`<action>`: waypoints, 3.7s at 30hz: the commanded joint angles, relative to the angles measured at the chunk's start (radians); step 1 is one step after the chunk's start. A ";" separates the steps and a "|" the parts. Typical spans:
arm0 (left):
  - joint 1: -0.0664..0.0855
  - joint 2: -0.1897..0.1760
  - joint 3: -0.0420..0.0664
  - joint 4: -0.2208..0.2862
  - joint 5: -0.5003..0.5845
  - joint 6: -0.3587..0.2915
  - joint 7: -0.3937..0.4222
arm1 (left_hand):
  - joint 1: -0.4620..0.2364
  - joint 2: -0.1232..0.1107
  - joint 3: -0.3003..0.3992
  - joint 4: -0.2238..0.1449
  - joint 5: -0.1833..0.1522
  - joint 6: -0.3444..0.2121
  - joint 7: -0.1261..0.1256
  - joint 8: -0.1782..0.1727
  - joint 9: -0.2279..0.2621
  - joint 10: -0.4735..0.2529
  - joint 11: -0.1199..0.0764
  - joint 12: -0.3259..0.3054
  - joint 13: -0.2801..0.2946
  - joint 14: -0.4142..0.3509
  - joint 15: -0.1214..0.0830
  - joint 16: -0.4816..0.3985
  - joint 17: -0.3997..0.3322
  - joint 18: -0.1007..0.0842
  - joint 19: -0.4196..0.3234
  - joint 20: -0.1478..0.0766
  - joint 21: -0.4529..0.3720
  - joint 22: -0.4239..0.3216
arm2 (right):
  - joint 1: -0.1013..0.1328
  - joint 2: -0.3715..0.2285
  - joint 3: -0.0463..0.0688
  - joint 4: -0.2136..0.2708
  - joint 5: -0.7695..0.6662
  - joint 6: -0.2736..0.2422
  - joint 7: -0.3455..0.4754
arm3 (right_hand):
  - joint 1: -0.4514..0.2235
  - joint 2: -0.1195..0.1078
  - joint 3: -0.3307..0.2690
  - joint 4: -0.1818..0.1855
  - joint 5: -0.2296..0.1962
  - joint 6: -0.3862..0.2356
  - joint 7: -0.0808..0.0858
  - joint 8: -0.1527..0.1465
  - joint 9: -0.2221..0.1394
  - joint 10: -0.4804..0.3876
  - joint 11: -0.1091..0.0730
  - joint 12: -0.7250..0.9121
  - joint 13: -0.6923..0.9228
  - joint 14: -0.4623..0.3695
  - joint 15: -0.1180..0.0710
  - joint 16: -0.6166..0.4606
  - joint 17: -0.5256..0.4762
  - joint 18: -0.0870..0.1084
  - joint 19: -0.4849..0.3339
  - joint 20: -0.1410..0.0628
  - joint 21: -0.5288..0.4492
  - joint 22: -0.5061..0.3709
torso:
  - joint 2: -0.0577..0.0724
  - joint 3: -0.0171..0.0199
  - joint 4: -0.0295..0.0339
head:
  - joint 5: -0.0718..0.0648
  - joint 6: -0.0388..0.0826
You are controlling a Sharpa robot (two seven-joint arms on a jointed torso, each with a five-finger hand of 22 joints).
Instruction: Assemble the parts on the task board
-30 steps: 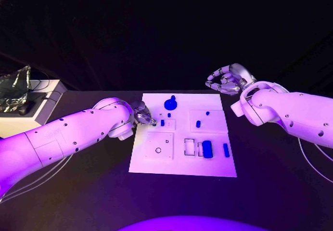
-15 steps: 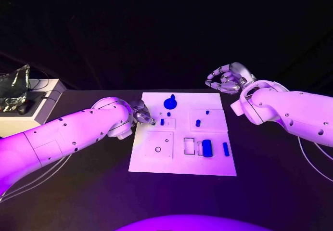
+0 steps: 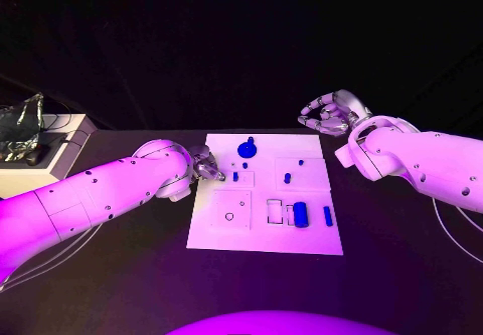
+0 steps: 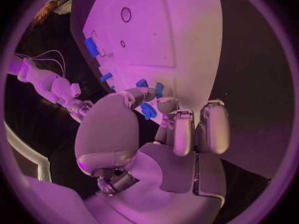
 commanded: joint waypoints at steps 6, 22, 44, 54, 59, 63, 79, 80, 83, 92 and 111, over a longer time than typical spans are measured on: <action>-0.002 0.000 -0.002 -0.002 -0.015 0.021 -0.006 | 0.003 0.007 0.164 -0.173 0.000 0.026 -0.018 0.007 0.000 0.007 -0.001 -0.008 -0.001 0.091 -0.007 0.005 0.203 -0.018 0.006 -0.004 0.005 0.030 | 0.000 0.001 0.000 0.000 -0.004 0.013 0.011 | -0.007 -0.002 0.008 0.000 0.004 -0.006 0.002 0.000 0.002 0.002 0.000 0.001 0.137 0.078 0.008 -0.005 0.154 0.012 0.048 0.006 -0.005 0.170 | 0.001 0.0002 -0.0003 | 0.000 -0.001; -0.001 0.010 -0.001 -0.021 0.074 0.036 -0.016 | -0.022 0.029 0.136 -0.144 -0.010 0.041 -0.024 0.006 -0.009 0.036 -0.004 0.011 0.042 0.095 -0.008 0.010 0.216 -0.019 0.008 -0.005 0.006 0.034 | 0.000 0.003 0.000 -0.002 -0.004 0.013 0.012 | -0.007 -0.002 0.008 0.000 0.004 -0.006 0.002 0.000 0.002 0.002 0.000 0.001 0.137 0.078 0.008 -0.005 0.154 0.012 0.048 0.006 -0.005 0.170 | 0.001 0.0012 -0.0011 | 0.002 -0.004; 0.004 0.027 -0.001 -0.051 0.140 0.084 -0.018 | -0.037 0.071 0.100 -0.125 -0.015 0.079 -0.034 -0.011 -0.031 0.074 -0.011 0.038 0.111 0.105 -0.011 0.026 0.253 -0.021 0.013 -0.007 0.007 0.040 | -0.001 0.005 0.000 -0.006 -0.004 0.014 0.012 | -0.009 -0.003 0.012 -0.001 0.008 -0.006 0.001 0.000 0.003 0.001 -0.001 0.000 0.136 0.077 0.008 -0.006 0.152 0.012 0.048 0.005 -0.006 0.170 | 0.001 -0.0003 -0.0005 | 0.001 -0.009; 0.009 0.037 0.000 -0.058 0.121 0.067 -0.010 | -0.032 0.074 0.101 -0.133 -0.012 0.086 -0.037 -0.016 -0.035 0.078 -0.013 0.037 0.115 0.107 -0.013 0.029 0.259 -0.022 0.016 -0.009 0.009 0.045 | -0.001 0.007 0.000 -0.008 -0.004 0.015 0.013 | -0.008 -0.003 0.013 -0.002 0.012 -0.006 0.001 0.000 0.003 0.001 -0.001 0.000 0.136 0.077 0.007 -0.006 0.153 0.012 0.048 0.005 -0.006 0.170 | 0.001 -0.0008 -0.0005 | 0.001 -0.010; 0.013 0.046 0.000 -0.063 0.109 0.071 -0.009 | -0.030 0.073 0.101 -0.138 -0.011 0.088 -0.037 -0.017 -0.037 0.079 -0.014 0.038 0.118 0.107 -0.013 0.030 0.262 -0.023 0.018 -0.009 0.011 0.047 | -0.002 0.007 0.000 -0.009 -0.004 0.015 0.014 | -0.008 -0.003 0.014 -0.002 0.014 -0.006 0.001 0.000 0.003 0.002 -0.001 0.000 0.136 0.077 0.007 -0.006 0.152 0.012 0.048 0.005 -0.007 0.170 | 0.002 -0.0008 0.0000 | 0.001 -0.011; 0.016 0.052 0.000 -0.066 0.099 0.081 -0.010 | -0.027 0.072 0.103 -0.145 -0.008 0.092 -0.038 -0.020 -0.040 0.082 -0.015 0.038 0.121 0.107 -0.014 0.030 0.263 -0.024 0.020 -0.010 0.012 0.050 | -0.002 0.008 0.000 -0.009 -0.004 0.015 0.014 | -0.008 -0.003 0.014 -0.002 0.014 -0.006 0.001 0.000 0.003 0.002 -0.001 0.000 0.136 0.077 0.007 -0.006 0.152 0.012 0.048 0.005 -0.007 0.170 | 0.001 -0.0004 0.0006 | 0.001 -0.014; 0.020 0.067 0.000 -0.076 0.095 0.140 -0.025 | -0.050 0.061 0.075 -0.137 -0.015 0.113 -0.041 -0.026 -0.049 0.099 -0.016 0.048 0.154 0.107 -0.014 0.030 0.263 -0.024 0.020 -0.011 0.012 0.051 | -0.005 0.010 0.000 -0.010 -0.004 0.017 0.015 | -0.008 -0.003 0.014 -0.002 0.014 -0.006 0.001 0.000 0.003 0.002 -0.001 0.000 0.136 0.077 0.007 -0.006 0.152 0.012 0.048 0.005 -0.007 0.170 | 0.000 0.0000 0.0001 | 0.002 -0.016; 0.020 0.067 0.000 -0.076 0.095 0.139 -0.025 | -0.053 0.062 0.070 -0.134 -0.016 0.114 -0.041 -0.027 -0.050 0.100 -0.016 0.048 0.155 0.107 -0.014 0.030 0.263 -0.024 0.020 -0.011 0.011 0.050 | -0.005 0.009 0.000 -0.010 -0.004 0.017 0.015 | -0.008 -0.003 0.014 -0.002 0.014 -0.006 0.001 0.000 0.003 0.002 -0.001 0.000 0.136 0.077 0.007 -0.006 0.152 0.012 0.048 0.005 -0.007 0.170 | 0.000 -0.0002 0.0002 | 0.002 -0.016; 0.020 0.069 0.000 -0.078 0.089 0.137 -0.026 | -0.052 0.065 0.069 -0.134 -0.015 0.115 -0.042 -0.028 -0.051 0.100 -0.017 0.047 0.156 0.107 -0.015 0.030 0.263 -0.024 0.020 -0.012 0.011 0.050 | -0.005 0.009 0.000 -0.011 -0.003 0.017 0.015 | -0.008 -0.003 0.014 -0.002 0.014 -0.006 0.001 0.000 0.003 0.002 -0.001 0.000 0.136 0.077 0.007 -0.006 0.152 0.012 0.048 0.005 -0.007 0.170 | 0.000 -0.0007 0.0001 | 0.003 -0.015; 0.021 0.071 0.000 -0.080 0.090 0.124 -0.026 | -0.098 0.049 -0.025 -0.078 -0.021 0.120 -0.046 -0.042 -0.062 0.096 -0.019 0.033 0.159 0.107 -0.018 0.030 0.262 -0.023 0.018 -0.015 0.007 0.047 | -0.005 0.010 0.000 -0.011 -0.003 0.017 0.015 | -0.009 -0.005 0.016 -0.003 0.019 -0.006 0.001 0.000 0.004 0.001 -0.001 -0.001 0.135 0.077 0.007 -0.006 0.152 0.012 0.048 0.005 -0.007 0.170 | 0.000 -0.0012 0.0005 | 0.002 -0.014; 0.021 0.072 0.000 -0.084 0.081 0.096 -0.029 | -0.116 0.044 -0.089 -0.029 -0.024 0.126 -0.048 -0.048 -0.068 0.094 -0.021 0.026 0.164 0.107 -0.020 0.030 0.261 -0.023 0.019 -0.017 0.006 0.047 | -0.007 0.010 0.000 -0.012 -0.003 0.017 0.015 | -0.009 -0.005 0.016 -0.003 0.019 -0.006 0.001 0.000 0.004 0.001 -0.001 -0.001 0.135 0.077 0.007 -0.006 0.152 0.012 0.048 0.005 -0.007 0.170 | 0.000 -0.0011 -0.0001 | 0.003 -0.012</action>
